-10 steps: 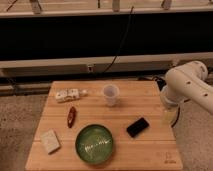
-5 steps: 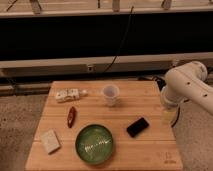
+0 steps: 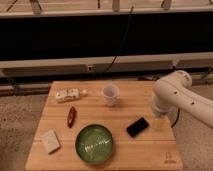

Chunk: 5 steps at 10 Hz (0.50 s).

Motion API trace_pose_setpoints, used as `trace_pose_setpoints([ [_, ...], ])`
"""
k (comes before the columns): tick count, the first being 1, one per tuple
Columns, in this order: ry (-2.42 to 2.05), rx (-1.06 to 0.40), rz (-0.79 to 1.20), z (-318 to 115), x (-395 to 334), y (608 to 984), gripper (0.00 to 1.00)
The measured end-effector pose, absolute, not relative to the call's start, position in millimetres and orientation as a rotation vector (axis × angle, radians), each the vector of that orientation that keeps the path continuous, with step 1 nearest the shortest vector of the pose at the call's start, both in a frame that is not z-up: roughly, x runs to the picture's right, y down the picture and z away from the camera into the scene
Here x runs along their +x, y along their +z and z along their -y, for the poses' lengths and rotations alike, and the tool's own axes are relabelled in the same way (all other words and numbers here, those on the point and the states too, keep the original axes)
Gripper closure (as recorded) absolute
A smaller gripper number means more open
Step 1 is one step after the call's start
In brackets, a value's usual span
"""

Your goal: Place the eraser in the ceramic cup

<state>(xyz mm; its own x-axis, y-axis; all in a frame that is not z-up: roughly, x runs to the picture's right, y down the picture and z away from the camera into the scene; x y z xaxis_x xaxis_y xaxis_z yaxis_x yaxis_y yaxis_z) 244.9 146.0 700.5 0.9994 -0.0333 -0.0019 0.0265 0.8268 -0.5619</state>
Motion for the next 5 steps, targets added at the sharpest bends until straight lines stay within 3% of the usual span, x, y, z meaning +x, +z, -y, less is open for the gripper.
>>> trace_pose_setpoints([
  [5,-0.076,-0.608,0.023,-179.6,224.7,727.0,0.2],
])
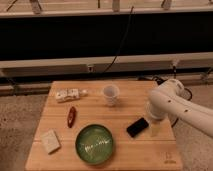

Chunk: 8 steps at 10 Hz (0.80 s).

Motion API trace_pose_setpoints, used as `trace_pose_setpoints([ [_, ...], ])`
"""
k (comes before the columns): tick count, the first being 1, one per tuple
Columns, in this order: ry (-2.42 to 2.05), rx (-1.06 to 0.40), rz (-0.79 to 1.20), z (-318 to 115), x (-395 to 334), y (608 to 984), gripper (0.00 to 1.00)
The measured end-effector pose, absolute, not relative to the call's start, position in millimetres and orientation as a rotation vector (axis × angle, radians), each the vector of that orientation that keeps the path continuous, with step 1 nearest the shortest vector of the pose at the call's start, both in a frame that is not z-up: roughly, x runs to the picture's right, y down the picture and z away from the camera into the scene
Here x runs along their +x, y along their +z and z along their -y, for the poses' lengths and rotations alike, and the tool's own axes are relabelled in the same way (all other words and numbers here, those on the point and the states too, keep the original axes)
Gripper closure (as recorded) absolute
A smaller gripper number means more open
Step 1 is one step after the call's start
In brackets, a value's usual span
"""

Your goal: Place the eraser in the ceramic cup

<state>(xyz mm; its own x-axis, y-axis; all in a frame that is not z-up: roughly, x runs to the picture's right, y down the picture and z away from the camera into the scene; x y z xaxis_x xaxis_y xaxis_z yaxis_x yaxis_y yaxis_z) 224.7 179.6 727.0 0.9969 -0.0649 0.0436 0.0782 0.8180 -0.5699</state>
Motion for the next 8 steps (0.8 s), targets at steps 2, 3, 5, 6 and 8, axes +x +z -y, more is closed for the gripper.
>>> trace_pose_setpoints([
  [2,-0.092,-0.612,0.035,-185.7,221.4,737.2,0.2],
  [3,-0.108,-0.614,0.041,-185.7,221.1,742.2,0.2],
  [5,-0.131,-0.616,0.052,-187.6,220.2,751.2,0.2],
  [6,-0.136,-0.616,0.055,-187.6,219.6,754.6,0.2],
  [8,-0.155,-0.617,0.061,-187.6,217.5,761.2,0.2],
])
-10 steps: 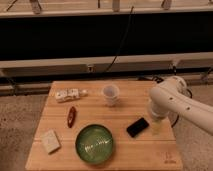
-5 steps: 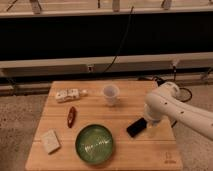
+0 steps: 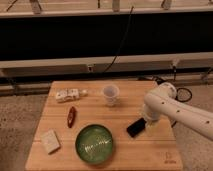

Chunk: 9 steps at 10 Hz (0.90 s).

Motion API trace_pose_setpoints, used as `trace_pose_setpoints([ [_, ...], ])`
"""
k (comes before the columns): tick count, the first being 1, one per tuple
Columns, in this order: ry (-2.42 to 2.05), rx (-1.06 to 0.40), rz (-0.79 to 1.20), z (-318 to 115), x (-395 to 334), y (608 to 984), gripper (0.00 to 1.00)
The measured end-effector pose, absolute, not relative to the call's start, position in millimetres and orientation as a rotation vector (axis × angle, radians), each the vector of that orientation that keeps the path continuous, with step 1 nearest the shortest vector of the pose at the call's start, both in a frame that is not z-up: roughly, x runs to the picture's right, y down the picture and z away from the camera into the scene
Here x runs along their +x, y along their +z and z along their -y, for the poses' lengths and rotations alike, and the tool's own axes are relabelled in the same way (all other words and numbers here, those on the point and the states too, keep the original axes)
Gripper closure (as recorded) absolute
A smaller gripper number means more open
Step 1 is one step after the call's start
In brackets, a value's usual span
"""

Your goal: Place the eraser in the ceramic cup

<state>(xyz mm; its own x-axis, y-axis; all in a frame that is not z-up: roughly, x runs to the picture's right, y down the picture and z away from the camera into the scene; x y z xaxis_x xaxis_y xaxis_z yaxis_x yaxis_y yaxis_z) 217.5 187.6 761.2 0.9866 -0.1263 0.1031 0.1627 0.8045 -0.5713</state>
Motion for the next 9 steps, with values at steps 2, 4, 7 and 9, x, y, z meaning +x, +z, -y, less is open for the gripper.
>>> trace_pose_setpoints([
  [2,-0.176,-0.62,0.065,-188.9,217.5,769.2,0.2],
  [4,-0.193,-0.621,0.072,-187.7,212.8,775.6,0.2],
  [7,-0.224,-0.625,0.08,-188.0,214.3,784.9,0.2],
  [9,-0.243,-0.631,0.093,-187.6,213.2,792.3,0.2],
])
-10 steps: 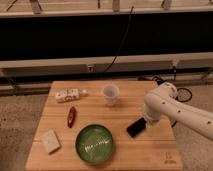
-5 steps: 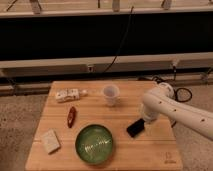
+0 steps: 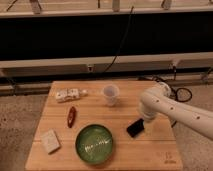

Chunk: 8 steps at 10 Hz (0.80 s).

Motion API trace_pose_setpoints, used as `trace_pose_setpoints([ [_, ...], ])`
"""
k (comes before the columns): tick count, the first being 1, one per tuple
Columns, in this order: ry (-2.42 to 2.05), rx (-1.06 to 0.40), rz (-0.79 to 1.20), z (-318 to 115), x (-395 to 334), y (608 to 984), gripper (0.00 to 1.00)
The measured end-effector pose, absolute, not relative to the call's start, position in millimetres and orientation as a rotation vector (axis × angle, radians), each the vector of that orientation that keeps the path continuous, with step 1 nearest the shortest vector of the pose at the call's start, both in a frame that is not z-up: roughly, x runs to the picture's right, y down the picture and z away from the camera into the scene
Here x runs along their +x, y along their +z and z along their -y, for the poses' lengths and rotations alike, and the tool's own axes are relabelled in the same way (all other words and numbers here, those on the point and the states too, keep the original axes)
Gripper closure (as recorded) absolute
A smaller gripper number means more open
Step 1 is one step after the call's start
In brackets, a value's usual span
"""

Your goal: Place the eraser in the ceramic cup

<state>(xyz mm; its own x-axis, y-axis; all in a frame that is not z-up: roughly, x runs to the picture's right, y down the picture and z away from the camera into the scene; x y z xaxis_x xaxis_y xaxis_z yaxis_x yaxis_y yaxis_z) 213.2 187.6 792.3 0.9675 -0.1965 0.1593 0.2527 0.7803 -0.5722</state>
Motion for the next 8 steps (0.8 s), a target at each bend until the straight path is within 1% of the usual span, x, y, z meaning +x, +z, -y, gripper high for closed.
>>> trace_pose_setpoints([
  [8,-0.311,-0.651,0.125,-193.0,217.6,813.2,0.2],
])
